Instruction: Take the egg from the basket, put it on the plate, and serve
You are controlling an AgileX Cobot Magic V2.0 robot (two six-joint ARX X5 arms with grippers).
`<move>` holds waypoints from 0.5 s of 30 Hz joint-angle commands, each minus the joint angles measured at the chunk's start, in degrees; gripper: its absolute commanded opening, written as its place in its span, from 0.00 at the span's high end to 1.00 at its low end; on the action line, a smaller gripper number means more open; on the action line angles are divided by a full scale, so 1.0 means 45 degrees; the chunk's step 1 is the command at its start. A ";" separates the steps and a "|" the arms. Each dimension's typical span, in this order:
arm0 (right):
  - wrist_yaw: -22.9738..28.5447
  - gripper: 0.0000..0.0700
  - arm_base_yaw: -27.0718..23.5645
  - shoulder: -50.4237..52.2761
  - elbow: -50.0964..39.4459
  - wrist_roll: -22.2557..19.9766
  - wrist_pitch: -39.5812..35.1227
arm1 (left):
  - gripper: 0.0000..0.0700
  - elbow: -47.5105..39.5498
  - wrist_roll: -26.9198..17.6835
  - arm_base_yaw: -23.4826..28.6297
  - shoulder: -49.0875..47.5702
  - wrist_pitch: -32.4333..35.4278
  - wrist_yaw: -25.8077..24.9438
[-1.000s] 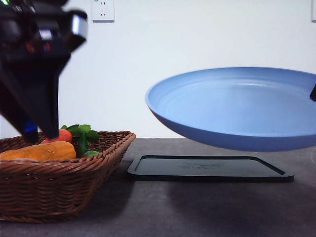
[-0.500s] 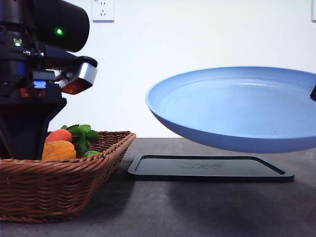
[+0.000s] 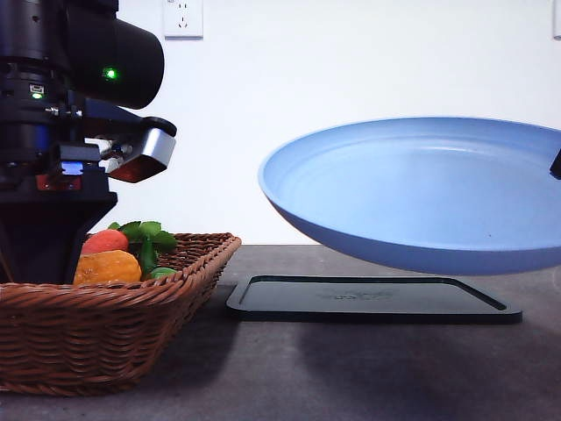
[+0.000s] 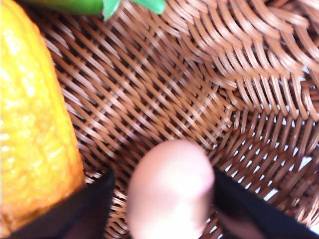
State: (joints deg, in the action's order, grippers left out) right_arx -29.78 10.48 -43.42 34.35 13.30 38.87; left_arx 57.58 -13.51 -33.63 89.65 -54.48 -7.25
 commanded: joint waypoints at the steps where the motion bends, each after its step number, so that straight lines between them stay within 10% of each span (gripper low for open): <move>1: -0.0044 1.00 0.0024 -0.0044 0.0058 -0.0102 -0.0228 | 0.64 0.0243 -0.0132 -0.0117 0.0214 -0.0034 0.0044; 15: 0.0039 1.00 0.0024 -0.0084 0.0058 -0.0056 -0.0531 | 0.71 0.0765 0.0061 -0.0117 0.0214 -0.0300 0.0046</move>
State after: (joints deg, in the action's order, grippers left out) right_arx -29.54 10.48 -43.46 34.35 13.32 37.27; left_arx 58.99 -13.55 -33.63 89.65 -55.85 -7.22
